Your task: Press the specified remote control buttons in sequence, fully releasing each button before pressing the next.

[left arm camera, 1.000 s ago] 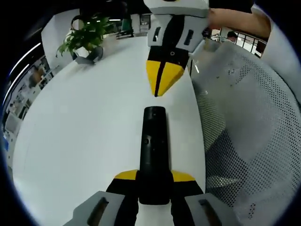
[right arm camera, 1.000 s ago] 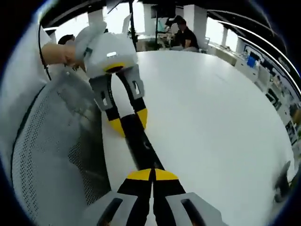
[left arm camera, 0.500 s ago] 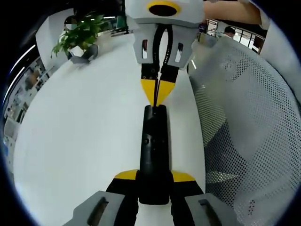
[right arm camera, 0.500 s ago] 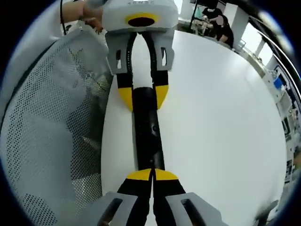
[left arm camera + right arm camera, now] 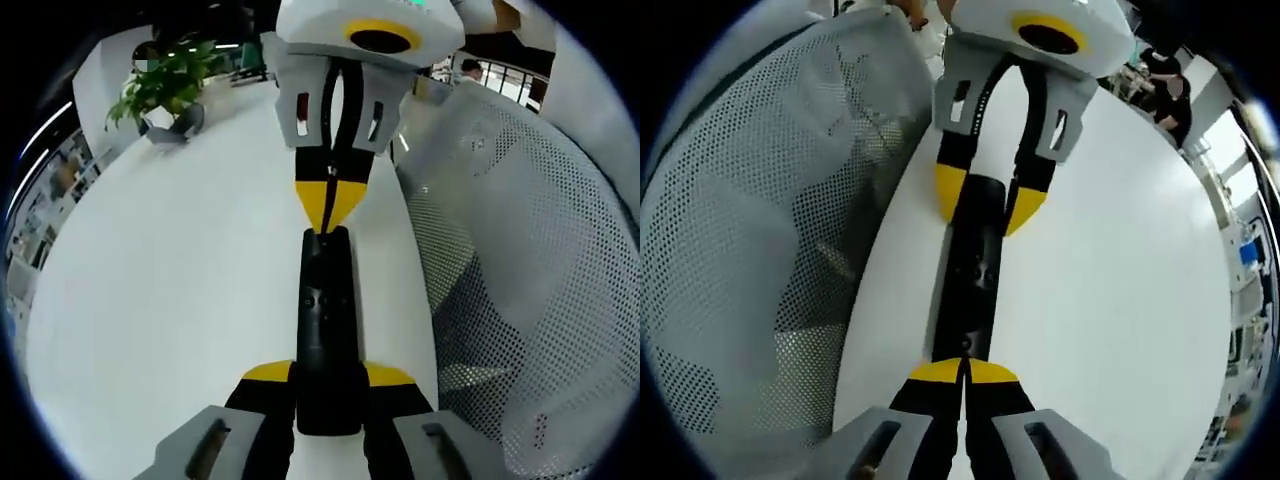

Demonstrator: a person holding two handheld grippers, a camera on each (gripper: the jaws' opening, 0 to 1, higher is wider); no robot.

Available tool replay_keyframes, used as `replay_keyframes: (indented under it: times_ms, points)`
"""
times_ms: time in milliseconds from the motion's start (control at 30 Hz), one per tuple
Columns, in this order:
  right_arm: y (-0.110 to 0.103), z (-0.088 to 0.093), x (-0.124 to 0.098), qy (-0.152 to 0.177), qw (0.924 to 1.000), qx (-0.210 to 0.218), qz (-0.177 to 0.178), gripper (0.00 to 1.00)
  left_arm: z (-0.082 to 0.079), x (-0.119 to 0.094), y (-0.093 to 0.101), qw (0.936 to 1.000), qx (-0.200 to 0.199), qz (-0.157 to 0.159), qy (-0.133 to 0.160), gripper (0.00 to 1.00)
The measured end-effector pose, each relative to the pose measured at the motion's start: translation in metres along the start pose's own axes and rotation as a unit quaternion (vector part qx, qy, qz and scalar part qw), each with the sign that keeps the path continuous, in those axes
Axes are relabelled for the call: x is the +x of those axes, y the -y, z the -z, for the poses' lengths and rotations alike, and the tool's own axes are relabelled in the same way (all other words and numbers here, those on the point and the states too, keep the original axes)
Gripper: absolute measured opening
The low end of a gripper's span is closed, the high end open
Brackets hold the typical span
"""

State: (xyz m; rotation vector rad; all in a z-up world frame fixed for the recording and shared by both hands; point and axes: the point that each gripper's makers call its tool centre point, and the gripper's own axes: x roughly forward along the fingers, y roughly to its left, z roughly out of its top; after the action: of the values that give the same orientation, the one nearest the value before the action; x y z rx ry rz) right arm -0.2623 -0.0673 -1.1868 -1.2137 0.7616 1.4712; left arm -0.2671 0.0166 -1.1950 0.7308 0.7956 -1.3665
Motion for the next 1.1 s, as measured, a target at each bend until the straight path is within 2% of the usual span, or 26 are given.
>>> replay_keyframes:
  times_ms: [67,100,233,300,400,533,600,767,867,1033,1067,1100]
  points:
    - [0.002,-0.001,0.000,0.008,0.9999,0.014,0.006,0.00,0.000,0.000,0.000,1.0000,0.001,0.000,0.001,0.24]
    - [0.002,-0.001,0.000,0.021,0.9990,0.039,0.011,0.00,0.000,0.000,0.000,1.0000,-0.001,0.000,0.002,0.24]
    - [0.002,-0.001,-0.003,0.069,0.9930,0.095,0.018,0.00,0.000,0.000,0.000,1.0000,0.003,0.002,0.005,0.24]
    - [-0.001,0.000,-0.005,0.076,0.9907,0.113,0.007,0.00,0.000,0.000,0.000,0.9999,0.007,0.004,0.006,0.24]
    - [0.000,-0.002,-0.006,0.074,0.9918,0.104,0.011,0.00,0.000,0.000,0.000,0.9998,0.014,0.010,0.006,0.24]
    - [0.000,-0.013,-0.006,0.092,0.9902,0.105,0.002,0.00,0.000,0.000,0.001,0.9997,0.019,0.015,0.004,0.24]
    - [-0.001,-0.017,-0.002,0.091,0.9906,0.102,0.002,0.00,0.000,0.000,0.001,0.9997,0.018,0.014,0.005,0.24]
    - [0.000,-0.018,0.002,0.082,0.9917,0.098,0.002,0.00,0.000,-0.001,0.001,0.9998,0.015,0.014,0.009,0.24]
    - [-0.001,-0.017,0.003,0.084,0.9920,0.094,0.014,0.00,0.000,-0.001,0.001,0.9997,0.016,0.014,0.007,0.24]
    - [0.001,-0.017,0.003,0.087,0.9887,0.119,0.027,0.00,0.000,-0.001,0.001,0.9997,0.017,0.015,0.006,0.24]
    - [0.001,-0.017,0.002,0.093,0.9867,0.129,0.032,0.00,0.001,-0.001,0.001,0.9997,0.017,0.015,0.007,0.24]
    - [0.002,-0.017,0.002,0.111,0.9803,0.159,0.038,0.00,0.001,-0.001,0.001,0.9997,0.017,0.015,0.008,0.24]
